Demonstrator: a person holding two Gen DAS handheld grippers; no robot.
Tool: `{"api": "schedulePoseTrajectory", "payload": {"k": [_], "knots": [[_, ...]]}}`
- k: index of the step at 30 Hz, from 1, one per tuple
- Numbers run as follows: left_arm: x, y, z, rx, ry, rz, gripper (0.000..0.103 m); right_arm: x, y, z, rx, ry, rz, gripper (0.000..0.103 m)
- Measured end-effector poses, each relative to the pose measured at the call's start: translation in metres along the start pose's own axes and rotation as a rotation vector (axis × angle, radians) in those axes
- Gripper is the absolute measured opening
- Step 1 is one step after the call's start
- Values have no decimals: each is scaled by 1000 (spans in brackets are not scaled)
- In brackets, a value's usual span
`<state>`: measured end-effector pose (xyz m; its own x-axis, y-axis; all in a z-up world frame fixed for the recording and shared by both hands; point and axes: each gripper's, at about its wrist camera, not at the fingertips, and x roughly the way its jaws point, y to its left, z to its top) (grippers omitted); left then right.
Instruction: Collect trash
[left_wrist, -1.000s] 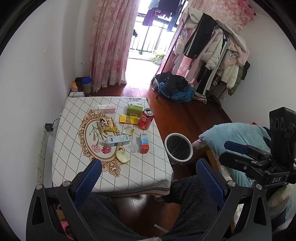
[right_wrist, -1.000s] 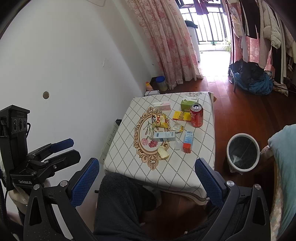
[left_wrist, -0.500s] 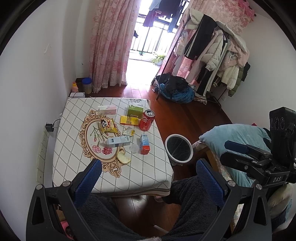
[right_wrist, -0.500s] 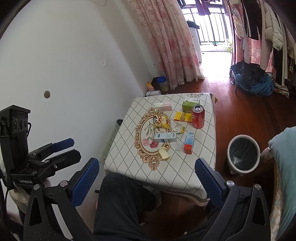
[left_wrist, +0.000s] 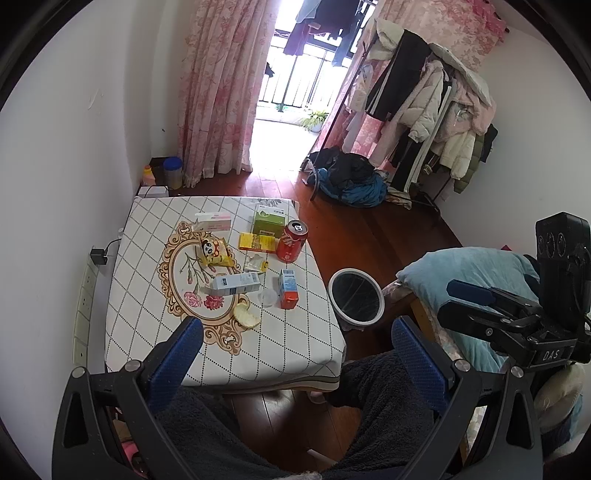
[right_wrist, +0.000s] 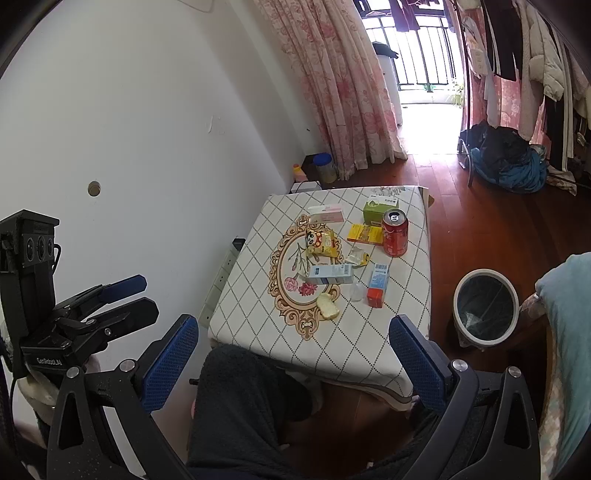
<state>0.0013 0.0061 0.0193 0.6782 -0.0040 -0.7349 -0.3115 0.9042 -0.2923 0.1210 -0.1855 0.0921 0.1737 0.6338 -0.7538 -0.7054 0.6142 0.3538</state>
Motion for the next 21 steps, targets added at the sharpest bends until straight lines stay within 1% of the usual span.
{"api": "schedulePoseTrajectory", "payload": {"k": [9, 21], "knots": [[-3, -3, 7, 9, -4, -6, 103, 1, 0, 1, 2, 0, -2, 103], [-1, -11, 2, 20, -10, -12, 103, -3, -1, 0, 6, -6, -11, 103]]}}
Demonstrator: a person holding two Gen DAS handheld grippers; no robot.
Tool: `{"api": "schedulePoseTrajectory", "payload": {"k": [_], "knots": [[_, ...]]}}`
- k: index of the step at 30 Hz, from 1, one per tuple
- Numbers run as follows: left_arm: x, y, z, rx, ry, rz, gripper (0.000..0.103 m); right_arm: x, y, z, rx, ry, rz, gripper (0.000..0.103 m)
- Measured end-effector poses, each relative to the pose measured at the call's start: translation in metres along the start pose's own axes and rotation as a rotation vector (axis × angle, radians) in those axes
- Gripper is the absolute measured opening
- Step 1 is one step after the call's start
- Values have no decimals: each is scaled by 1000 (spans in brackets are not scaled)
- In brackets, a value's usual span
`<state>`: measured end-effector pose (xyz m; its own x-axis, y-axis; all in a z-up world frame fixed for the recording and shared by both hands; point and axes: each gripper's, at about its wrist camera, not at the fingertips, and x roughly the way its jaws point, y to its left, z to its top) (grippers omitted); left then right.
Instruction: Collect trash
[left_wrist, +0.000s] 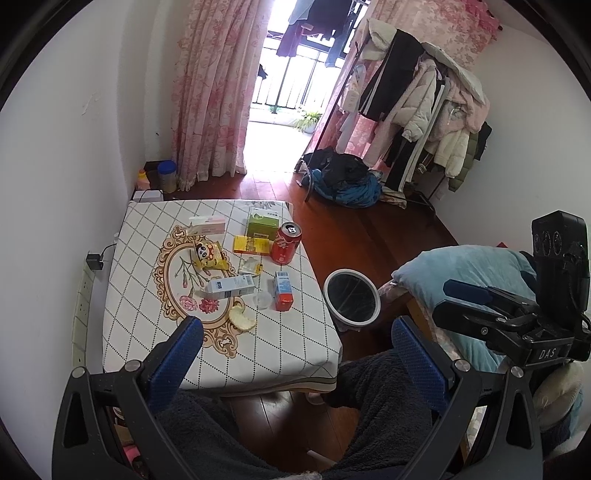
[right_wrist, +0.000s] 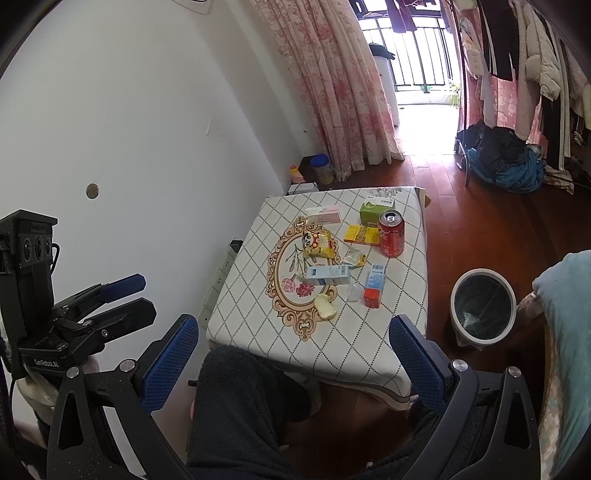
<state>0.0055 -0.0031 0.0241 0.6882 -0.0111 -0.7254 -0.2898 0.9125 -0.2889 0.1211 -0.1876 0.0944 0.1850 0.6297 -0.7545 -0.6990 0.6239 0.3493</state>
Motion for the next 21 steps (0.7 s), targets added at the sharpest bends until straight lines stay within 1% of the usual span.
{"api": "schedulePoseTrajectory", "payload": {"k": [21], "knots": [[1, -3, -2, 4, -5, -9, 103, -3, -2, 0, 1, -3, -4, 103]]}}
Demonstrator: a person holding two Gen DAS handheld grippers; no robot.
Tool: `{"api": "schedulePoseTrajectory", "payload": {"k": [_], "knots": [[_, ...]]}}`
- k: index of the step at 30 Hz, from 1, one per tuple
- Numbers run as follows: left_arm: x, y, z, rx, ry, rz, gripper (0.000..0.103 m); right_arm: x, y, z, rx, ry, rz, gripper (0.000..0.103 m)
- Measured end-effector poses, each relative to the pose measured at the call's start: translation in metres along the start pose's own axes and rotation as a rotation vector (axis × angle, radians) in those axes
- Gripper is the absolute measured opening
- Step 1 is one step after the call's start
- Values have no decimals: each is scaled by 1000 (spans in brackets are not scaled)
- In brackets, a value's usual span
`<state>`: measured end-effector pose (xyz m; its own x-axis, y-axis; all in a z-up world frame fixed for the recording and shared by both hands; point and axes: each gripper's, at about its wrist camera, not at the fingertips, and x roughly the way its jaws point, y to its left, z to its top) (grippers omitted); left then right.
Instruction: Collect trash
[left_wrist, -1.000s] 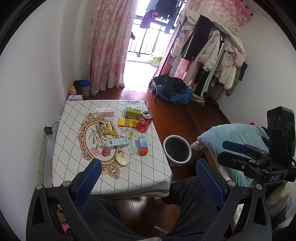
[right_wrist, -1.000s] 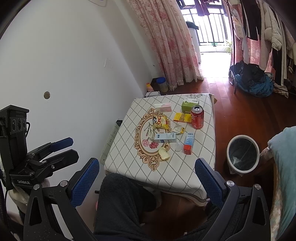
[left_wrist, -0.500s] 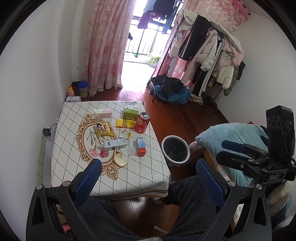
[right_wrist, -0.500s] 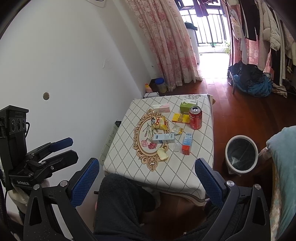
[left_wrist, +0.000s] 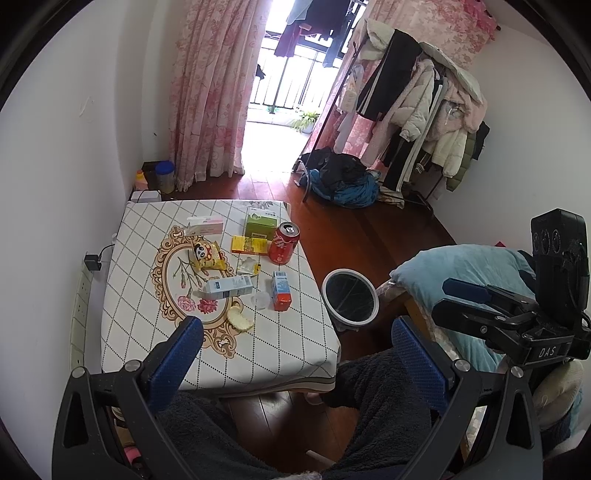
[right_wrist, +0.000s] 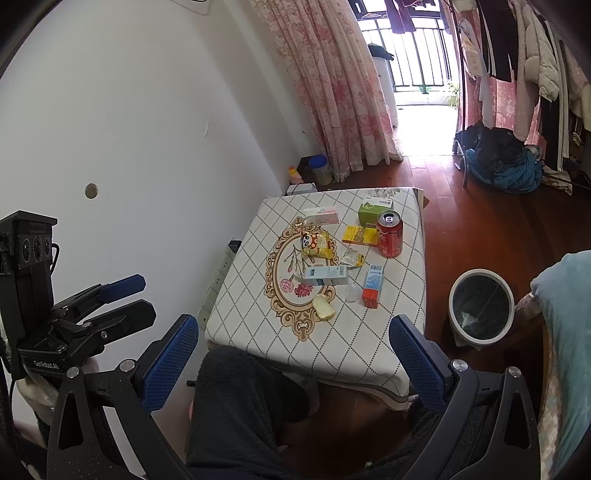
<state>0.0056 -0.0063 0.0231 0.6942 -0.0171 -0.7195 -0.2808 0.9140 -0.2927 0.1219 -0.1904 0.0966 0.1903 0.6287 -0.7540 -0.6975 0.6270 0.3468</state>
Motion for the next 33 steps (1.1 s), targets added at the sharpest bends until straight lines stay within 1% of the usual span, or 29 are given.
{"api": "schedulePoseTrajectory", "payload": {"k": [6, 8, 11, 14, 15, 16, 17, 18, 19, 20, 21, 22, 24, 26, 27, 29, 31, 32, 33], "knots": [[1, 1, -1, -3, 3, 3, 103, 0, 0, 0, 3, -2, 2, 103], [6, 5, -1, -15, 3, 30, 103, 2, -3, -1, 17, -8, -1, 103], [26, 15, -1, -30, -1, 160, 103, 10, -11, 1, 50, -20, -52, 103], [63, 33, -2, -61, 17, 307, 103, 34, -29, 6, 90, -10, -103, 103], [80, 42, -4, -80, 37, 353, 103, 45, -37, 8, 107, -1, -127, 103], [98, 52, -5, -97, 57, 383, 103, 65, -49, 9, 128, 14, -162, 103], [119, 63, -8, -116, 84, 416, 103, 79, -55, 12, 138, 27, -171, 103], [139, 76, -11, -132, 115, 448, 103, 103, -66, 12, 160, 57, -191, 103], [155, 89, -14, -143, 144, 463, 103, 124, -76, 13, 180, 85, -199, 103], [179, 101, -19, -154, 191, 490, 103, 142, -83, 13, 196, 109, -201, 103], [197, 113, -23, -166, 231, 510, 103, 163, -92, 13, 216, 139, -206, 100], [218, 125, -29, -184, 276, 517, 103, 194, -102, 14, 233, 182, -210, 96], [248, 143, -39, -229, 348, 514, 103, 235, -116, 14, 255, 236, -222, 75], [275, 157, -52, -285, 414, 491, 103, 279, -129, 13, 278, 292, -228, 71], [283, 164, -57, -310, 433, 483, 103, 302, -137, 13, 299, 319, -227, 70], [298, 169, -65, -356, 466, 460, 103, 335, -146, 12, 323, 359, -218, 70], [309, 167, -70, -367, 479, 446, 103, 360, -150, 10, 328, 387, -222, 70], [313, 165, -72, -354, 479, 437, 103, 374, -152, 9, 333, 402, -212, 69], [316, 163, -73, -337, 478, 428, 103, 386, -156, 8, 339, 420, -209, 60]]}}
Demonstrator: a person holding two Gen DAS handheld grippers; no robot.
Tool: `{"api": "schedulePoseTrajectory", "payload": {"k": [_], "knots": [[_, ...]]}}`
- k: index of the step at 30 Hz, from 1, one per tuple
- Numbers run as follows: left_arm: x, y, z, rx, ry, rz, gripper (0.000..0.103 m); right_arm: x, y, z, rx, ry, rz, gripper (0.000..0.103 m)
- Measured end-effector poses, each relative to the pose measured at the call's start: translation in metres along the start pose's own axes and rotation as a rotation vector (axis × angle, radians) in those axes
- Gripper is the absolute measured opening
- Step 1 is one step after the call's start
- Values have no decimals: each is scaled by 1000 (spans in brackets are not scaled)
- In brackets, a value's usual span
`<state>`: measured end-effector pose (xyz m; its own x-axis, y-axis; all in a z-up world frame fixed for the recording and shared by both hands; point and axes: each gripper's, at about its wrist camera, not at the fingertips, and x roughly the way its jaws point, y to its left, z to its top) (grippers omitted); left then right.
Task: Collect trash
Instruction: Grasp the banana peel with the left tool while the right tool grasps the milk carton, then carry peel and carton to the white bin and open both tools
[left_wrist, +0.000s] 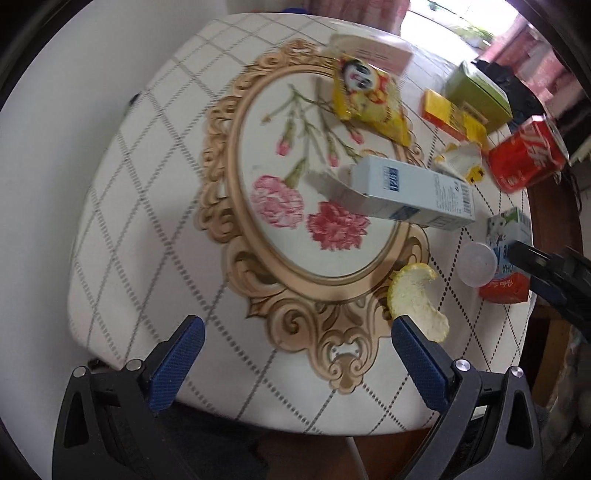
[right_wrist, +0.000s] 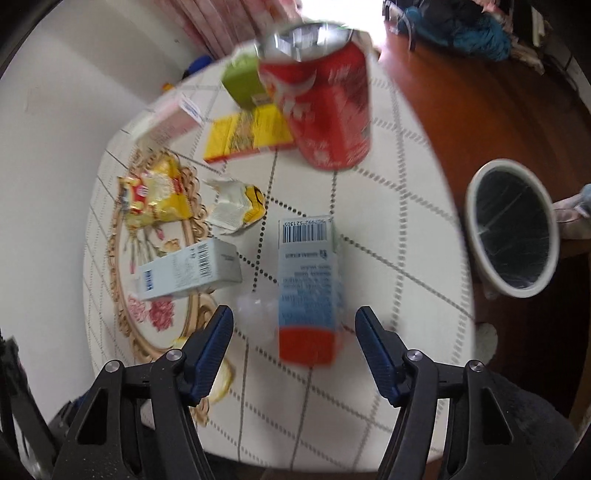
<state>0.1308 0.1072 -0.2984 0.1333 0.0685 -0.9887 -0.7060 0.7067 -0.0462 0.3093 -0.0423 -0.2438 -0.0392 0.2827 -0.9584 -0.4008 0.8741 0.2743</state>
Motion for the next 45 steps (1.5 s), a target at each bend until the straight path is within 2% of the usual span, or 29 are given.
{"api": "schedulePoseTrajectory", "payload": {"k": [2, 6, 8, 9, 10, 12, 13, 16, 17, 20, 22, 24, 32, 36, 45], "knots": [[4, -11, -5, 64, -10, -10, 103, 14, -3, 4, 5, 20, 9, 41], [7, -33, -11, 173, -43, -58, 102, 7, -18, 0, 11, 3, 23, 39], [8, -46, -13, 228, -70, -58, 102, 2, -29, -5, 15, 8, 20, 39], [10, -52, -13, 250, -78, -61, 94, 0, -35, -8, 18, 15, 15, 39], [13, -56, -13, 264, -80, -63, 79, -2, -41, -12, 18, 20, 10, 39], [20, -66, -14, 299, -65, -59, 65, -3, -49, -19, 19, 24, 3, 38], [22, -70, -15, 311, -58, -63, 53, -4, -53, -23, 22, 21, 3, 38], [18, -77, -25, 325, -68, -107, 22, -6, -56, -28, 22, 16, -3, 35], [15, -82, -30, 338, -75, -109, 21, -6, -56, -29, 19, 13, -6, 35], [4, -86, -43, 351, -100, -78, 10, -8, -56, -31, 11, 10, -13, 34], [-2, -90, -44, 337, -105, -91, 6, -8, -54, -32, 9, 13, -10, 34], [-11, -91, -52, 328, -125, -73, 5, -9, -51, -33, 2, 9, -6, 34], [-57, -62, -58, 310, -194, -36, 4, -33, -42, -43, -28, -36, 19, 34], [-65, -67, -47, 316, -240, -29, 4, -51, -38, -46, -51, -70, 30, 34], [-127, -86, -30, 323, -377, -68, 4, -107, -37, -44, -62, -166, 82, 34]]}}
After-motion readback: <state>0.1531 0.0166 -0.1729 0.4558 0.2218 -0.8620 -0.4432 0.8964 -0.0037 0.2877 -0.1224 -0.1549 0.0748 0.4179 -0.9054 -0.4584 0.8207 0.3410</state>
